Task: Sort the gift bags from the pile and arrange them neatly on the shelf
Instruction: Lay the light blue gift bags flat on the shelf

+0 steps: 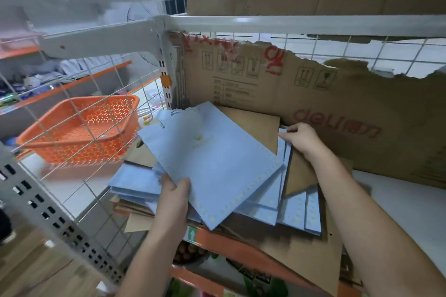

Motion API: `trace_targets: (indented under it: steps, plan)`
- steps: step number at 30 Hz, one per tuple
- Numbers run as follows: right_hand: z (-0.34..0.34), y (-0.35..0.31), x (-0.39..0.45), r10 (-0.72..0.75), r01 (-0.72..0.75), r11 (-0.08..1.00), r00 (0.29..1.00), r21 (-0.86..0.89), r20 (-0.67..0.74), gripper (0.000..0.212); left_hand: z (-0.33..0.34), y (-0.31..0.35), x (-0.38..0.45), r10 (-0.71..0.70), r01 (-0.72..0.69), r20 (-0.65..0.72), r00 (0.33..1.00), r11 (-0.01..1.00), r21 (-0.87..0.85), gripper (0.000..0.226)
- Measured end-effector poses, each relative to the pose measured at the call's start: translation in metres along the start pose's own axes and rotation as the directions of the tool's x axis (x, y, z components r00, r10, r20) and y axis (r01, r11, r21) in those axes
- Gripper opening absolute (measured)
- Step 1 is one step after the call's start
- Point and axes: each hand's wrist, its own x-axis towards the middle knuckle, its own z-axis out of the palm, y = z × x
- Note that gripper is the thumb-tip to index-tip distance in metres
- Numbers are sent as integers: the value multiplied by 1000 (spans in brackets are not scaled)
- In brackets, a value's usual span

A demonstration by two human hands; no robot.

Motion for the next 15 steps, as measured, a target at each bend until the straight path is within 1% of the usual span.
trace_targets:
  steps: [2,3,4,6,9,12,14,15]
  plan:
    - [0,-3,1,0,0,997,1000,82,-9,27,8,-1,4,11,-12,-4,1000,1000,-21,35]
    - [-1,-3,3,0,1,992,1000,124,-13,21,11,-2,7,3,-4,-18,1000,999,-41,34]
    - [-3,-3,6,1,1,986,1000,167,-12,12,13,-3,10,-21,19,-27,999,998,-67,32]
    - [-11,-3,12,16,-10,970,1000,245,-23,12,17,-2,15,-81,78,-19,997,990,-119,31]
    - [-33,-7,16,23,6,939,996,343,-82,9,25,4,19,-103,102,2,995,978,-184,41]
    - [-59,-6,14,7,57,924,986,379,-166,13,29,6,23,-106,107,15,994,969,-222,45]
    - [-77,-1,4,19,74,927,970,367,-243,10,29,5,23,-119,116,1,993,962,-246,46]
    - [-87,5,0,26,84,933,954,351,-297,12,29,3,23,-122,116,-7,993,961,-249,46]
